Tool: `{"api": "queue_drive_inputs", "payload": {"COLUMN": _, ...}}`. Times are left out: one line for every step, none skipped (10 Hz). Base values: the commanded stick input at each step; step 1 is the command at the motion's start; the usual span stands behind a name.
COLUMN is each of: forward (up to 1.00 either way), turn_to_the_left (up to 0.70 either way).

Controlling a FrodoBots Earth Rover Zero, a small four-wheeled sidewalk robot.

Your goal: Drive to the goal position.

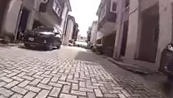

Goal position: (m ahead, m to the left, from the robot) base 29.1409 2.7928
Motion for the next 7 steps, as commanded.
{"api": "queue_drive_inputs", "payload": {"forward": 0.85, "turn_to_the_left": 0.00}}
{"api": "queue_drive_inputs", "payload": {"forward": 0.85, "turn_to_the_left": 0.00}}
{"api": "queue_drive_inputs", "payload": {"forward": 0.85, "turn_to_the_left": 0.00}}
{"api": "queue_drive_inputs", "payload": {"forward": 0.85, "turn_to_the_left": 0.00}}
{"api": "queue_drive_inputs", "payload": {"forward": 0.85, "turn_to_the_left": 0.00}}
{"api": "queue_drive_inputs", "payload": {"forward": 0.85, "turn_to_the_left": 0.00}}
{"api": "queue_drive_inputs", "payload": {"forward": 0.85, "turn_to_the_left": 0.00}}
